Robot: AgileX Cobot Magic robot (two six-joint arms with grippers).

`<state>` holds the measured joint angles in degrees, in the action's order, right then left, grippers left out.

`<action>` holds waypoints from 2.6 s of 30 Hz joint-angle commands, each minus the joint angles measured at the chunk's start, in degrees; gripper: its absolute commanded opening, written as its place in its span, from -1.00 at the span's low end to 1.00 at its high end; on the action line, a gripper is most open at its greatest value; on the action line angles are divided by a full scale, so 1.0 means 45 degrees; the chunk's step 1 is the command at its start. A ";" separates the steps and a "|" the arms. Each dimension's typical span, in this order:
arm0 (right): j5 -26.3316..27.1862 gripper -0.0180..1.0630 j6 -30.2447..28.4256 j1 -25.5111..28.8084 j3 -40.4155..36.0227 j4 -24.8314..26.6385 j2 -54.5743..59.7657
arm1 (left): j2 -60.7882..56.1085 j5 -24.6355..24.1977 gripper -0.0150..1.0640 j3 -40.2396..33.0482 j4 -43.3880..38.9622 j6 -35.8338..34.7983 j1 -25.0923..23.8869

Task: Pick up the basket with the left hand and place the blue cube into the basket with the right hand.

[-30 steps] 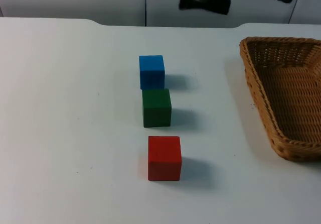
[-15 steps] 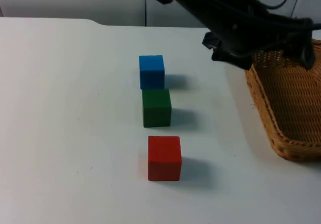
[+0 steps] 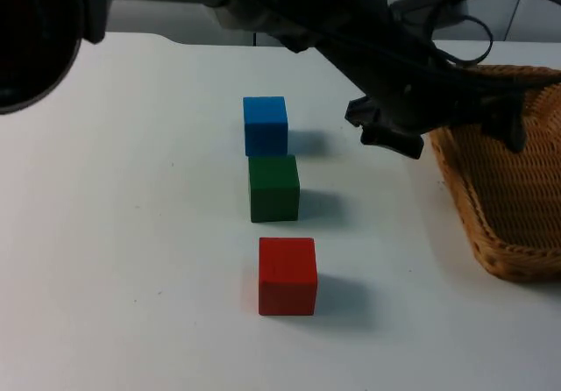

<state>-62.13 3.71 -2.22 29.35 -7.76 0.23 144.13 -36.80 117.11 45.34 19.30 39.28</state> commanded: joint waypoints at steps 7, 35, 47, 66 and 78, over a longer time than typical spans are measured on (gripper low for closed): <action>0.0112 0.96 -0.0006 0.0097 -0.0068 -0.0010 -0.0051 | 0.0982 -0.0182 0.87 0.1173 -0.0061 -0.0754 0.0142; 0.0112 0.96 -0.0006 0.0097 -0.0068 -0.0010 -0.0051 | 0.2062 0.0444 -0.54 0.1820 -0.0373 -0.1178 0.0696; 0.0112 0.96 -0.0006 0.0097 -0.0068 -0.0010 -0.0051 | 0.1481 0.1096 -0.98 0.1843 0.0989 -0.1477 0.0696; 0.0112 0.96 -0.0032 0.0097 -0.0068 -0.0010 -0.0051 | -0.2235 -0.1280 -0.98 0.1797 -0.6646 -0.7046 -0.0806; 0.0112 0.96 -0.0032 0.0097 -0.0068 -0.0010 -0.0051 | -0.3646 -0.1617 -0.98 0.1797 -0.5741 -0.6371 -0.1271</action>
<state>-62.13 3.81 -2.22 29.35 -7.76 0.23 130.02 -45.65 124.90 18.49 -9.18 34.26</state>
